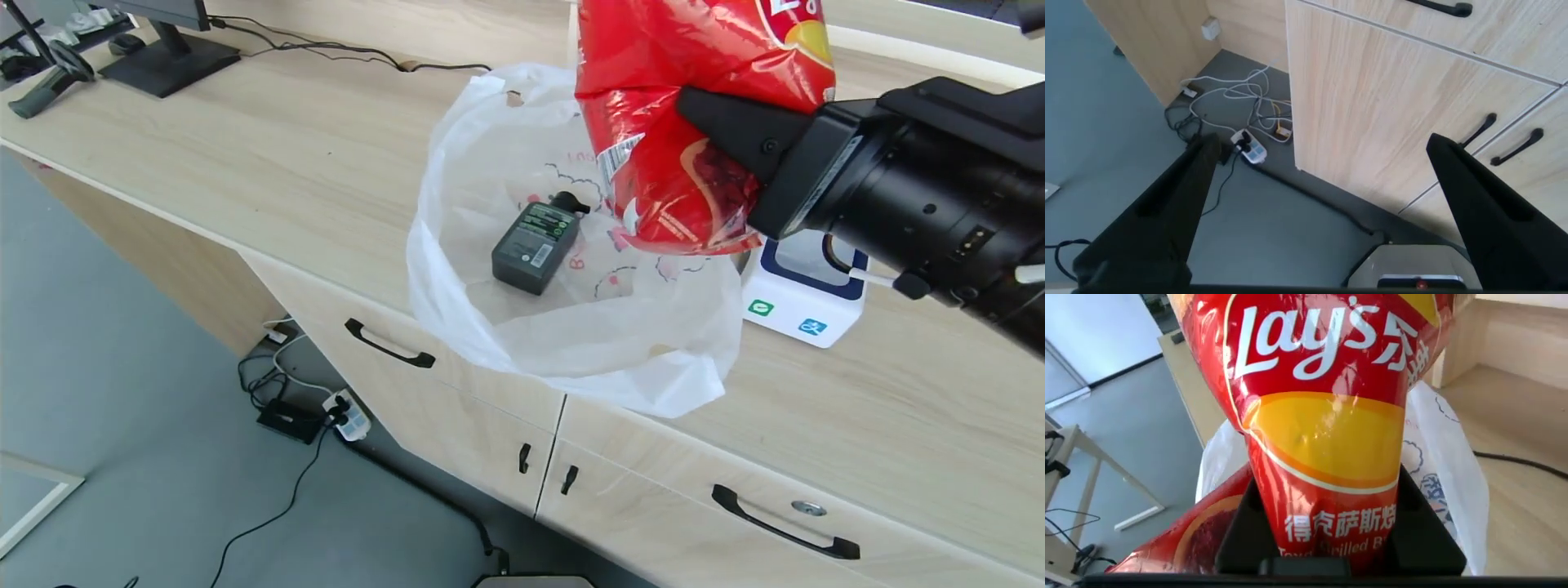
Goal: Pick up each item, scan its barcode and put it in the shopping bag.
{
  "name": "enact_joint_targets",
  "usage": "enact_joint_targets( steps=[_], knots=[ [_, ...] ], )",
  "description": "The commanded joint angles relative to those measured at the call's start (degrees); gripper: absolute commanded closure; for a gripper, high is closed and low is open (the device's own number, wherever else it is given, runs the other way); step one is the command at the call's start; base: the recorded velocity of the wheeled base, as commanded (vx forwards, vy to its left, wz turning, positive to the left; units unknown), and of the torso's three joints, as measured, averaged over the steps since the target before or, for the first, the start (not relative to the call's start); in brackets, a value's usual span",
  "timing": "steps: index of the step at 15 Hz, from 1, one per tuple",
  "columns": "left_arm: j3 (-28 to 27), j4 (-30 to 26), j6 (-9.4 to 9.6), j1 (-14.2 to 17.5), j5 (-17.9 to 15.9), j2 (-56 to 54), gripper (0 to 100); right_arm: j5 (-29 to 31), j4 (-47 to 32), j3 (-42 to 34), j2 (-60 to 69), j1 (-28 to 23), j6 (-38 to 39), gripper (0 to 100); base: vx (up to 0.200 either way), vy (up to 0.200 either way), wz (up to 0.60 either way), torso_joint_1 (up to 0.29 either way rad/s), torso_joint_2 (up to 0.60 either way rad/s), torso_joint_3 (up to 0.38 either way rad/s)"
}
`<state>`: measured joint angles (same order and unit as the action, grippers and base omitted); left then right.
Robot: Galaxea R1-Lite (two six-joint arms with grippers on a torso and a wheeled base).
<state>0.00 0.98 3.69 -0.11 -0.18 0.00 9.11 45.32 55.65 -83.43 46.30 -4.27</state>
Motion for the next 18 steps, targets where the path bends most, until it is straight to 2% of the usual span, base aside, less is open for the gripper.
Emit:
enact_joint_targets(
  steps=[1, 8, 12, 18],
  knots=[
    [0.0, 0.0, 0.00, 0.0, 0.0, 0.0, 0, 0.0, 0.5, 3.2, -4.4, 2.3, 0.1, 100, 0.000, 0.000, 0.00, 0.000, 0.00, 0.000],
    [0.0, 0.0, 0.00, 0.0, 0.0, 0.0, 0, 0.0, 0.6, 0.4, -9.7, 3.2, 4.3, 100, 0.000, 0.000, 0.00, 0.000, 0.00, 0.000],
    [0.0, 0.0, 0.00, 0.0, 0.0, 0.1, 0, 0.0, 0.7, -0.1, -10.5, 0.9, 5.4, 100, 0.000, 0.000, 0.00, 0.000, 0.00, 0.000],
    [0.0, 0.1, 0.00, -0.1, 0.0, 0.1, 0, 0.0, 0.6, 4.0, -13.6, -0.2, 4.7, 100, 0.000, 0.000, 0.00, 0.000, 0.00, 0.000]
  ],
)
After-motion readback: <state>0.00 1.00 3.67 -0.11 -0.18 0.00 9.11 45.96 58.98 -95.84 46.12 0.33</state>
